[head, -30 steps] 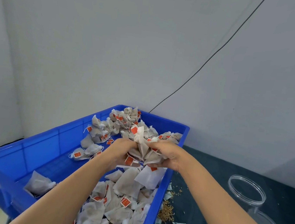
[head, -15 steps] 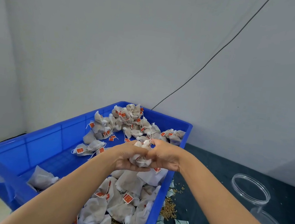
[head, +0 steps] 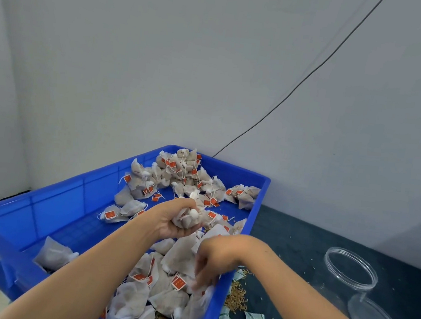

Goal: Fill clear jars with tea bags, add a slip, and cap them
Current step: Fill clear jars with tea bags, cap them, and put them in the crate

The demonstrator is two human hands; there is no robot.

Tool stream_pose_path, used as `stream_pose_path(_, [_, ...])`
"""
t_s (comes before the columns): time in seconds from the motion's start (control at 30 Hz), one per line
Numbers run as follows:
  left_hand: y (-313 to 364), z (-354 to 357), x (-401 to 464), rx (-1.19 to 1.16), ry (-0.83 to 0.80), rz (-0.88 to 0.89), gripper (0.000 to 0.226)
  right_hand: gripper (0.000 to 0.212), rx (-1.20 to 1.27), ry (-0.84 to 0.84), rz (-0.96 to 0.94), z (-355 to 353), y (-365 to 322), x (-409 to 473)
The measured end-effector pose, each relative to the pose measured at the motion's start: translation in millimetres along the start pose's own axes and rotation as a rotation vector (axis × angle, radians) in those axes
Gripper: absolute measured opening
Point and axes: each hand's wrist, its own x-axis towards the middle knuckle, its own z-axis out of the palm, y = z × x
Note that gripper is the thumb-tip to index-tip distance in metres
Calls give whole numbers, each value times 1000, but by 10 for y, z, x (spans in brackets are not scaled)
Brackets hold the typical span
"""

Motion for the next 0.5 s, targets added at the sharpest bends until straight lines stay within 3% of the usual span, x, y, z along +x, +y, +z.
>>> stream_pose_path(0.07, [-3,-14,0,-28,0,0,31,53,-284,-96,74,61,-85,91])
stream_pose_path(0.2, [-3,-49,-35,-81,-37,-7,28,38,-539,-167,111,146,-184,284])
stream_pose_path(0.33, [-3,-58,-31,-97,-49,-11,31,48,-496,-154,94,206,-187,342])
stream_pose_path(0.5, [16,-61,-29,-116,-46,1,34,46,-261,15,64,87,-71,277])
